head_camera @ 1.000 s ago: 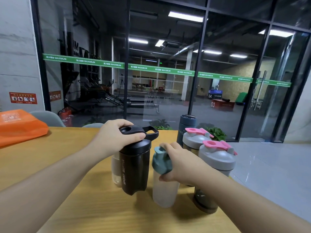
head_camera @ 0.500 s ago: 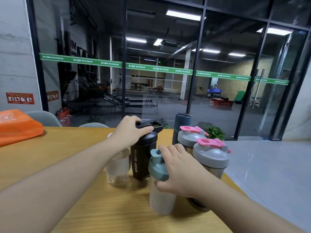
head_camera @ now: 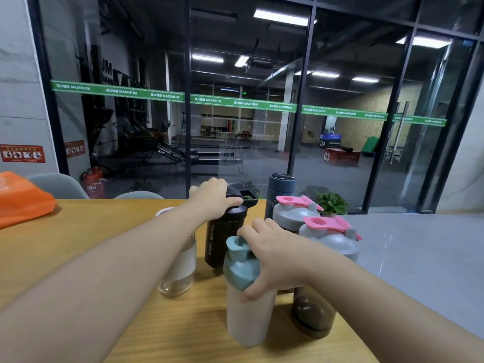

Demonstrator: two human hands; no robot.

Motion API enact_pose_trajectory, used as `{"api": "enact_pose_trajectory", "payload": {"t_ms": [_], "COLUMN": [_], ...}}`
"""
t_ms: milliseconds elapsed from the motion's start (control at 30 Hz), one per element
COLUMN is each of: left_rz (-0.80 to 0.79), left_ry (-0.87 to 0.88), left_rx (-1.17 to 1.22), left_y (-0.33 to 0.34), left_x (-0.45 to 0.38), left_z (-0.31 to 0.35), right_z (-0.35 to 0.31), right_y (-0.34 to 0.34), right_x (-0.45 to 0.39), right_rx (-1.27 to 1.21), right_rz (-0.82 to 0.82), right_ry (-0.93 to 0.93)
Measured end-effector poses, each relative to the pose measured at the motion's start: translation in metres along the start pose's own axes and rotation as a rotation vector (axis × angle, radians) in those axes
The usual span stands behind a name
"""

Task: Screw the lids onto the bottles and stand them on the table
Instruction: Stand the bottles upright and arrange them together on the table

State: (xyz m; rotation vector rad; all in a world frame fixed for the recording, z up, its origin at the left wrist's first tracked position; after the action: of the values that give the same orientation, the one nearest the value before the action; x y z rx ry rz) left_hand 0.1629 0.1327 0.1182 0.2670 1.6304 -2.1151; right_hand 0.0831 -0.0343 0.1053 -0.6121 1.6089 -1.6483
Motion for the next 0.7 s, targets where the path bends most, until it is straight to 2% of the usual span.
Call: {"api": "enact_pose_trajectory", "payload": {"t_ms": [200, 433, 700], "left_rz": [-0.001, -0.064, -0.063], "left_ry": [-0.017, -0.017, -0.004], "left_rx": [-0.032, -0.068, -0.073], "left_y": [0.012, 0.02, 0.028], "left_x": [-0.013, -0.02, -0.028], "left_z": [0.003, 0.006, 0.012], "right_z": [0.004, 0.005, 0.005], "right_y": [-0.001, 0.001, 0.001], "right_x": [-0.008, -0.006, -0.005], "right_rx": [0.008, -0.025, -0.064], "right_rz": [-0.056, -0.068, -0.052], "right_ry": [0.003, 0.021, 0.019]}}
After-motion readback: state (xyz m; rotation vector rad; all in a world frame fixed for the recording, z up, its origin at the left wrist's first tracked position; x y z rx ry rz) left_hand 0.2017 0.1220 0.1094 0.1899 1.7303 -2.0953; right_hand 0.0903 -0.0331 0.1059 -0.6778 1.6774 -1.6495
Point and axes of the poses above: each hand's wrist, its own x-axis away from the middle knuckle, its own y-axis out of the palm, z = x × y, the point moved 2 cm from there along -x, towards the middle knuckle, and after that the axes turned 5 degrees about z, right-handed, at the moved point
